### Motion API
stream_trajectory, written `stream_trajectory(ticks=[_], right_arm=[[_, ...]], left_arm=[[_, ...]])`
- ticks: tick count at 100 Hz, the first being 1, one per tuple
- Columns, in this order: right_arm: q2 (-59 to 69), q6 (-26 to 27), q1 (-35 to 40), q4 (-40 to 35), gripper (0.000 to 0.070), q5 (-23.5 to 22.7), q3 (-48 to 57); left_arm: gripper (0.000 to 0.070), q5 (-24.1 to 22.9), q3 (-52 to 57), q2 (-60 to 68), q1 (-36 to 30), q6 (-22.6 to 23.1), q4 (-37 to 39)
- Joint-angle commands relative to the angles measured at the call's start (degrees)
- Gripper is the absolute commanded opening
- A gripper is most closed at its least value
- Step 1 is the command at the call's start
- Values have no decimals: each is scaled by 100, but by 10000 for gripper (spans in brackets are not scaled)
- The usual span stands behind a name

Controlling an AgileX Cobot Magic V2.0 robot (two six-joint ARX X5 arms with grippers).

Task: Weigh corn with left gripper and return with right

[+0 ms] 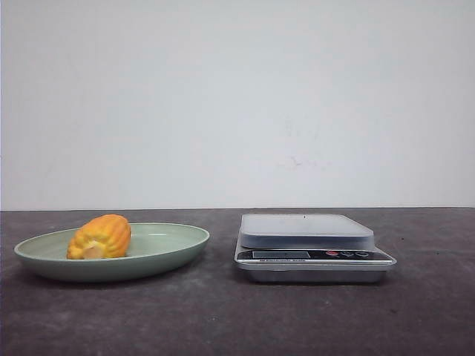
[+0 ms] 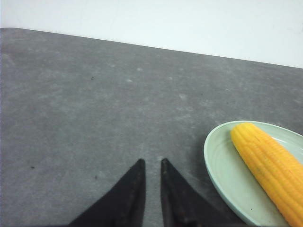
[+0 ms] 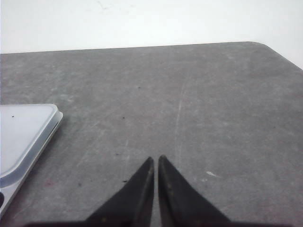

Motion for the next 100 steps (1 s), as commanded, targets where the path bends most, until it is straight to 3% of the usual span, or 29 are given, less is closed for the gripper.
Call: stream_trajectory(ticks=[1,100], right_arm=[[-2,-44,2,74,9,4,-26],[-2,26,15,79,8,-35,-26]], left_arm=[[17,4,-90,-9,0,52,-22],[17,9,-90,-11,0,31,7]])
